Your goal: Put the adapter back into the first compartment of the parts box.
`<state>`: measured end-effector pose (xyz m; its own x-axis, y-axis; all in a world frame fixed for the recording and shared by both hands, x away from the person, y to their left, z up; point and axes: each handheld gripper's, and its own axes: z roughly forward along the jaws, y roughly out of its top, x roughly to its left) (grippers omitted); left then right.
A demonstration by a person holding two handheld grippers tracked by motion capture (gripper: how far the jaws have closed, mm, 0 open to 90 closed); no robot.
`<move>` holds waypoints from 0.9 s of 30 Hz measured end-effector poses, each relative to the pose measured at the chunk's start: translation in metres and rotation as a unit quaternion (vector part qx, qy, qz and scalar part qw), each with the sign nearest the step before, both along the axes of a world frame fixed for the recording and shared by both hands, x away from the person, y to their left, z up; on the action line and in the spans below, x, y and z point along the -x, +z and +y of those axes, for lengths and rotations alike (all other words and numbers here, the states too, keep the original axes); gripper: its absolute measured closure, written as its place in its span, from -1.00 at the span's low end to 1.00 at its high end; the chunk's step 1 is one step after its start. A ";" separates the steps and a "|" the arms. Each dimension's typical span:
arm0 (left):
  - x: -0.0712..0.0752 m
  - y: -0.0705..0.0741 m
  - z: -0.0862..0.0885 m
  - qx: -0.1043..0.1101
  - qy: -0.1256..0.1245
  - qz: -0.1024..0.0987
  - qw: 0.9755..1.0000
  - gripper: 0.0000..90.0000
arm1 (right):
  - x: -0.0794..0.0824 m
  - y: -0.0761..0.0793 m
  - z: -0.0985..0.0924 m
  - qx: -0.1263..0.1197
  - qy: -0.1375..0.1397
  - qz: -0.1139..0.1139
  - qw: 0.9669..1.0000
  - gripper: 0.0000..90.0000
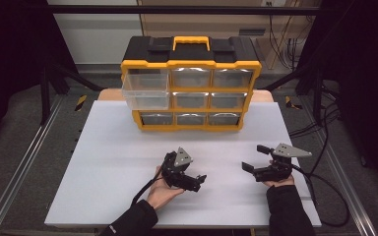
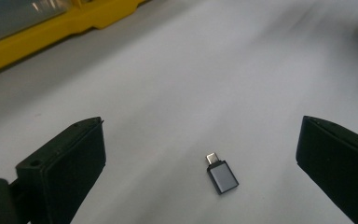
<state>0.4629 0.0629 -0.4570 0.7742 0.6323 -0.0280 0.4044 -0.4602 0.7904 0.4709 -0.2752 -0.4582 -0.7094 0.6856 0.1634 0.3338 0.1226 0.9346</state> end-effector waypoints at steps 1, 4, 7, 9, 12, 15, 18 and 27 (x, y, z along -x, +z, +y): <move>0.000 -0.001 -0.001 -0.004 0.000 0.003 1.000 -0.98 | 0.000 0.000 0.000 0.000 0.000 0.000 1.000 -0.99; -0.001 -0.004 -0.002 -0.010 0.002 0.009 1.000 -0.96 | 0.000 0.000 0.001 0.001 0.000 0.002 1.000 -0.99; -0.002 -0.005 -0.001 -0.009 0.007 0.016 1.000 -0.93 | 0.000 0.000 0.000 0.001 0.000 0.001 1.000 -0.99; -0.002 -0.006 -0.001 -0.009 0.009 0.020 1.000 -0.91 | 0.000 0.000 0.000 0.001 0.000 0.001 1.000 -0.99; -0.002 -0.008 -0.001 -0.006 0.007 0.032 0.999 -0.84 | 0.000 0.000 0.000 0.001 0.000 0.001 1.000 -0.99; -0.002 -0.010 -0.003 -0.010 0.001 0.040 0.999 -0.78 | 0.000 0.000 0.000 0.000 0.000 0.000 1.000 -0.99; -0.001 -0.012 -0.005 -0.017 -0.007 0.044 0.999 -0.69 | 0.000 0.000 0.000 0.000 0.000 0.001 1.000 -0.99; 0.001 -0.014 -0.008 -0.023 -0.011 0.049 0.998 -0.44 | 0.000 0.000 0.000 -0.002 0.001 0.000 1.000 -0.99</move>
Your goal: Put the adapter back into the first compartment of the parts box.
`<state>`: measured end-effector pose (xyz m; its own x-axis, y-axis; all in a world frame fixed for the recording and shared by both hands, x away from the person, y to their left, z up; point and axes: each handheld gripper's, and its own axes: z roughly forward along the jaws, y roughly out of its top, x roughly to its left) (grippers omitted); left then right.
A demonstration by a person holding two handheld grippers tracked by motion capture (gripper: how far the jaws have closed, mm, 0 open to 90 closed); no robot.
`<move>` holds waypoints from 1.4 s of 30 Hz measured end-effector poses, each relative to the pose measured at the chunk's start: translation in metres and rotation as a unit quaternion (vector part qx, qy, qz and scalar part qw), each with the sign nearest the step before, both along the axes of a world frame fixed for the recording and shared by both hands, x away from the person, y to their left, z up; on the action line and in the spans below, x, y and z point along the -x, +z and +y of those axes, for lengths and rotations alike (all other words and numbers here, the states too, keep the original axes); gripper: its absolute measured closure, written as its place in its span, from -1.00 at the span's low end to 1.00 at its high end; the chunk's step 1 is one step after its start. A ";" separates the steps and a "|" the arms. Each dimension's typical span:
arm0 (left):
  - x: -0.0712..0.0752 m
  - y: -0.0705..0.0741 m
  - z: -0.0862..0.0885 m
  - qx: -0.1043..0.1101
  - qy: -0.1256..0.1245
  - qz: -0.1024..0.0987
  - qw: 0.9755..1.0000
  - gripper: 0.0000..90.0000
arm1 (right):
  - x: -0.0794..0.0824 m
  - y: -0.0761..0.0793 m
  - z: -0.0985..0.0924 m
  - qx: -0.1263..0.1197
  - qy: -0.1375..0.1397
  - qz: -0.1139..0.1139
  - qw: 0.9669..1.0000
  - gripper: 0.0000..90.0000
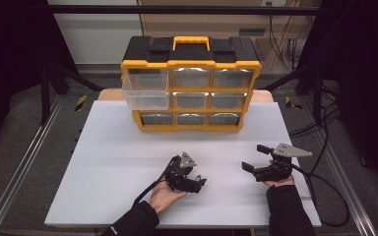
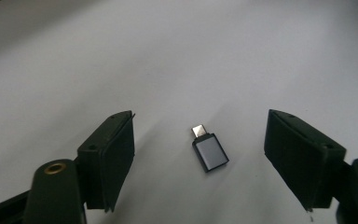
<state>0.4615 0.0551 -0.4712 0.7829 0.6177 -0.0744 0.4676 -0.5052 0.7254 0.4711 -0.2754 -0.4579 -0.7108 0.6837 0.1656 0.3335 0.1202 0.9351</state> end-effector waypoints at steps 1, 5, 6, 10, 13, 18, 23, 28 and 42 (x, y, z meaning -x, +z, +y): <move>0.000 0.000 0.000 -0.001 -0.001 0.000 1.000 -0.42 | 0.000 0.000 0.000 -0.001 0.000 0.001 1.000 -0.99; 0.001 -0.001 -0.002 -0.007 -0.003 0.002 1.000 -0.32 | 0.000 0.000 0.000 -0.001 0.000 0.001 1.000 -0.99; 0.001 -0.002 -0.002 -0.008 -0.003 0.003 1.000 -0.29 | 0.000 0.000 0.000 -0.001 0.000 0.001 1.000 -0.99; 0.000 -0.003 -0.002 -0.010 -0.005 0.006 1.000 -0.16 | 0.000 0.000 0.000 -0.001 0.000 0.001 1.000 -0.99; 0.001 -0.002 -0.002 -0.011 -0.008 0.007 1.000 -0.07 | 0.000 0.000 0.000 -0.001 0.000 0.001 1.000 -0.99; 0.001 -0.002 -0.002 -0.010 -0.009 0.009 1.000 0.07 | 0.000 0.000 0.000 -0.002 0.001 0.001 1.000 -0.99; 0.001 -0.003 -0.003 -0.012 -0.009 0.010 1.000 0.19 | 0.000 0.000 0.000 -0.001 0.001 0.000 1.000 -0.99; 0.001 -0.004 -0.004 -0.013 -0.010 0.012 1.000 0.28 | 0.000 0.000 0.000 -0.002 0.001 0.000 1.000 -0.99; 0.001 -0.004 -0.005 -0.020 -0.005 0.012 1.000 0.48 | 0.000 0.000 0.000 -0.001 0.000 -0.001 1.000 -0.99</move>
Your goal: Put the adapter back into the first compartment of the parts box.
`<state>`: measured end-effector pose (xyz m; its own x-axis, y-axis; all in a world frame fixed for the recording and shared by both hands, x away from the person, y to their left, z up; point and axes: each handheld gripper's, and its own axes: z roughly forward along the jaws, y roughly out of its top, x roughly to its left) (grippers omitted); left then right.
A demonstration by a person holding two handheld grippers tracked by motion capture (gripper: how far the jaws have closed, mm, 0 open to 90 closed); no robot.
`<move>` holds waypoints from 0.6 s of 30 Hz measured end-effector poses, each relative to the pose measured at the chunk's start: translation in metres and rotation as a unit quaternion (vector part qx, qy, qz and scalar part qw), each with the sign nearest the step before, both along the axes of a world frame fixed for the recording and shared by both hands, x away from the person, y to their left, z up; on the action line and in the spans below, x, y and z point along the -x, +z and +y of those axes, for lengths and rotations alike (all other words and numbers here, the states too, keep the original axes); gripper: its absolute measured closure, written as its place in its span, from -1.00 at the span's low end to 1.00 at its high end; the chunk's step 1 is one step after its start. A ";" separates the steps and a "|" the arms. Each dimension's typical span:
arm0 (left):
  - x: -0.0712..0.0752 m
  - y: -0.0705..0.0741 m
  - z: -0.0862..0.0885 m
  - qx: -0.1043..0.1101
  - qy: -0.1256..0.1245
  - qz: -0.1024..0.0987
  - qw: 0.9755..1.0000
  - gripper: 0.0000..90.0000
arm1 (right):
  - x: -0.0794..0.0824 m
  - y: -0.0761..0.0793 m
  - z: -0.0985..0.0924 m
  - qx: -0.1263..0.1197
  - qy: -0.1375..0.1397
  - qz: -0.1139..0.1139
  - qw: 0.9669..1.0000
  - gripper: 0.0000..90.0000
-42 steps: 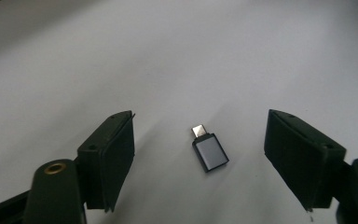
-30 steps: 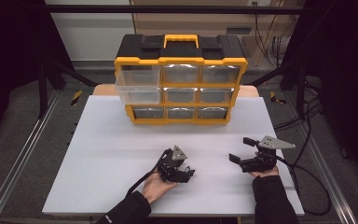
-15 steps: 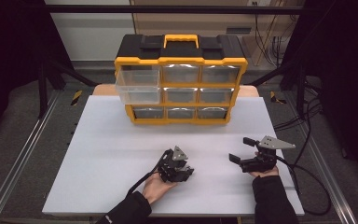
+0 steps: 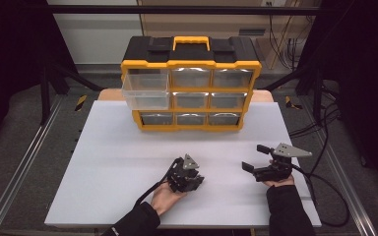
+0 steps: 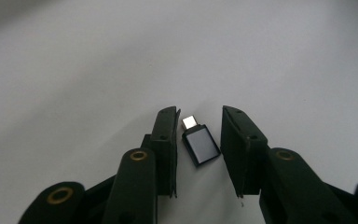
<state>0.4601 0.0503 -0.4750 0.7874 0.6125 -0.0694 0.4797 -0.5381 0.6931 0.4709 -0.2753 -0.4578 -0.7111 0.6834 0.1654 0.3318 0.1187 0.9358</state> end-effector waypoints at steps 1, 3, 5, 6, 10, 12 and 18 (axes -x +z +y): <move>0.000 0.000 0.000 0.001 0.002 0.000 1.000 0.49 | 0.000 0.000 0.000 0.000 0.000 -0.001 1.000 -0.99; 0.000 0.000 0.000 0.000 0.003 0.002 1.000 0.51 | 0.000 0.000 0.000 -0.001 0.001 -0.002 1.000 -0.99; 0.000 0.000 0.000 -0.001 0.004 0.002 1.000 0.52 | 0.000 0.000 0.000 -0.001 0.001 -0.002 1.000 -0.99; 0.000 0.001 0.000 -0.002 0.004 0.002 1.000 0.53 | 0.000 0.000 0.000 -0.001 0.001 -0.001 1.000 -0.99; 0.000 0.001 0.000 -0.004 0.004 0.002 1.000 0.55 | 0.000 0.000 0.000 -0.001 0.001 -0.002 1.000 -0.99; 0.000 0.001 0.000 -0.004 0.004 0.003 1.000 0.56 | 0.000 0.000 0.000 -0.001 0.001 -0.002 1.000 -0.99; 0.000 0.001 0.000 -0.008 0.003 0.004 1.000 0.60 | 0.000 0.000 0.000 -0.001 0.001 -0.002 1.000 -0.99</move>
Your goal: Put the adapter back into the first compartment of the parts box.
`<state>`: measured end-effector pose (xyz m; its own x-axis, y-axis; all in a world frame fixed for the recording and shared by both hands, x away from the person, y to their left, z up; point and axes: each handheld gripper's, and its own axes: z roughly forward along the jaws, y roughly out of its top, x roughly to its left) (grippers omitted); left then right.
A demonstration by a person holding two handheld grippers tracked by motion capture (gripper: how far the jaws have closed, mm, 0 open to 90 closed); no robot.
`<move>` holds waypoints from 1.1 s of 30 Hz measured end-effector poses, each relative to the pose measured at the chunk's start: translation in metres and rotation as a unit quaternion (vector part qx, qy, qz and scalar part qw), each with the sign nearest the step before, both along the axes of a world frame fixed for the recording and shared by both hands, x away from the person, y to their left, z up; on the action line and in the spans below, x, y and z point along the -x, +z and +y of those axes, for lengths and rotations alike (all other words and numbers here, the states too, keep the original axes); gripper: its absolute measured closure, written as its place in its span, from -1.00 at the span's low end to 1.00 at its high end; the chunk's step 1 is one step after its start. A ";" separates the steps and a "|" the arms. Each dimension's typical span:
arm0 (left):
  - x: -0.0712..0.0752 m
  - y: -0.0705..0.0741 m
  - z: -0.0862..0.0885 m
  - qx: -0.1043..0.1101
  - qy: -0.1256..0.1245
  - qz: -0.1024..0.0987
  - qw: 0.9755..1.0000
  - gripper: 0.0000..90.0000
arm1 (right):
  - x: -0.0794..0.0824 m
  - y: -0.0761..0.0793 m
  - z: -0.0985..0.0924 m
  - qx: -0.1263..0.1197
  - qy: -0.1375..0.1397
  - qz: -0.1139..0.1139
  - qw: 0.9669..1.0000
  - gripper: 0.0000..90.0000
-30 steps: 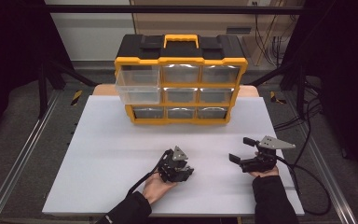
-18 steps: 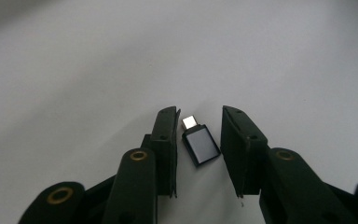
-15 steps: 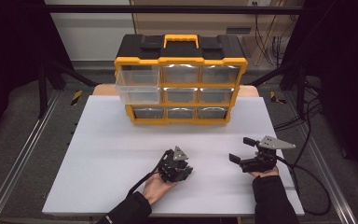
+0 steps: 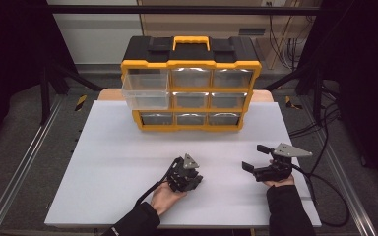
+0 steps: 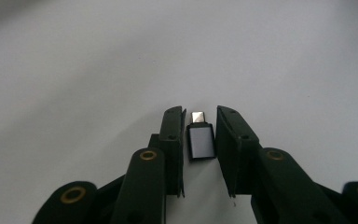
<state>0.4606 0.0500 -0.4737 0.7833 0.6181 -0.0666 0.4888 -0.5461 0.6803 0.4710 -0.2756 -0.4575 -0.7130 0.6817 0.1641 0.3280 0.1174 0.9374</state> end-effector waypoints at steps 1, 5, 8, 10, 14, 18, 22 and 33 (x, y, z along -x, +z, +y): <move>0.000 0.000 0.000 0.000 0.000 0.000 1.000 0.61 | 0.000 0.000 0.000 0.000 0.000 0.000 1.000 -0.99; -0.001 0.000 0.001 -0.001 0.000 0.002 1.000 0.65 | 0.000 0.000 0.000 0.000 0.000 0.000 1.000 -0.99; -0.001 0.000 0.001 -0.001 -0.001 0.004 1.000 0.66 | 0.000 0.000 0.000 0.000 0.000 0.000 1.000 -0.99; -0.002 0.000 0.001 0.000 0.000 0.004 1.000 0.66 | 0.000 0.000 0.000 0.000 0.000 0.000 1.000 -0.99; -0.002 0.000 0.001 0.000 -0.002 0.004 1.000 0.67 | 0.000 0.000 0.000 0.000 0.000 0.000 1.000 -0.99; -0.002 0.000 0.002 0.001 -0.004 0.003 1.000 0.68 | 0.000 0.000 0.000 0.000 0.000 0.001 1.000 -0.99; -0.001 0.001 0.001 0.001 -0.007 0.003 1.000 0.68 | 0.000 0.000 0.000 0.000 0.000 0.000 1.000 -0.99; -0.001 0.007 0.005 0.012 -0.010 0.000 1.000 0.68 | 0.000 0.000 0.000 0.000 0.000 0.001 1.000 -0.99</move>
<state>0.4613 0.0546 -0.4665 0.7952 0.6009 -0.0805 0.4781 -0.5398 0.6929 0.4711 -0.2754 -0.4577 -0.7133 0.6810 0.1658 0.3296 0.1171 0.9368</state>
